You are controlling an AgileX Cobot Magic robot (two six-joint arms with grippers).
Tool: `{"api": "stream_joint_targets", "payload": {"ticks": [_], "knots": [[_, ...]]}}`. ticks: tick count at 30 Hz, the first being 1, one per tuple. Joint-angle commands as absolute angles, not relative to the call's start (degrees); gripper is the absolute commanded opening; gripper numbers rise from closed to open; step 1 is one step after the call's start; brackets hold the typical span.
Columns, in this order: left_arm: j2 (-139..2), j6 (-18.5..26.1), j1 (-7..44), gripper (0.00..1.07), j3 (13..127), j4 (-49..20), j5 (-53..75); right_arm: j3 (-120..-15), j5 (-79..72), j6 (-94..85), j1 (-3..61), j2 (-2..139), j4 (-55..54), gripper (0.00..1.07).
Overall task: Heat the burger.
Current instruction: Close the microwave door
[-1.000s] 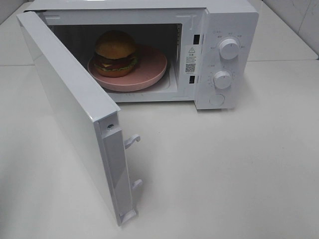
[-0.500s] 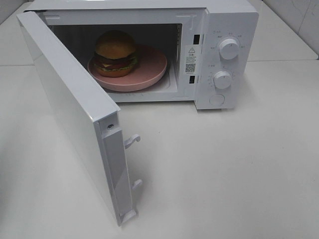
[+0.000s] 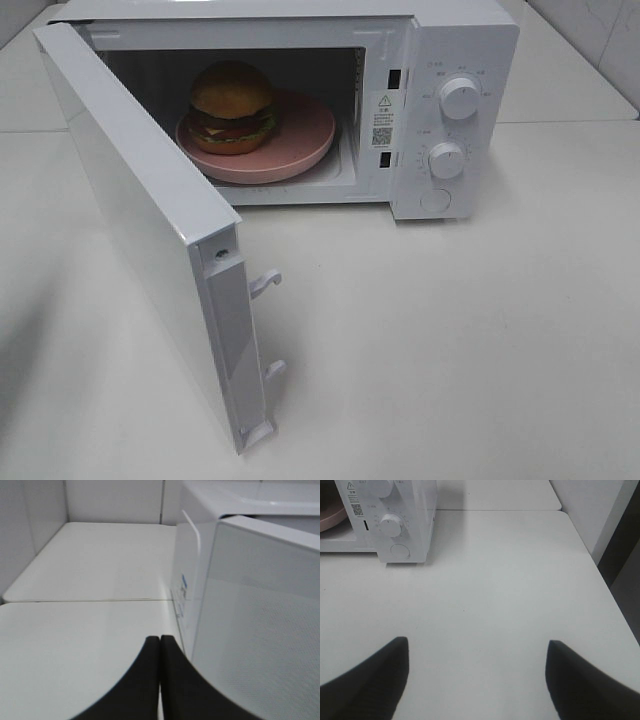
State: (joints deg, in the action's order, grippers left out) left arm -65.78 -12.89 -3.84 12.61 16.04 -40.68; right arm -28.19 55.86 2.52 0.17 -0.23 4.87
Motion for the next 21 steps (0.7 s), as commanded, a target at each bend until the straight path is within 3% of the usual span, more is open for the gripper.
{"api": "stream_joint_targets", "payload": {"ticks": [1,11,21], "knots": [[-69.39,-15.30,-3.84,0.00,12.55,21.31,-46.12,-28.07,55.06,2.23,-0.17,-2.23,4.81,0.69],[-81.53,-15.47,-3.84,0.00,12.78,24.24,-59.01,-28.07,55.06,2.23,-0.17,-2.23,4.81,0.69],[-85.03,-16.90,-3.84,0.00,14.32,27.50,-61.25,-28.07,55.06,2.23,-0.17,-2.23,4.81,0.69]]}}
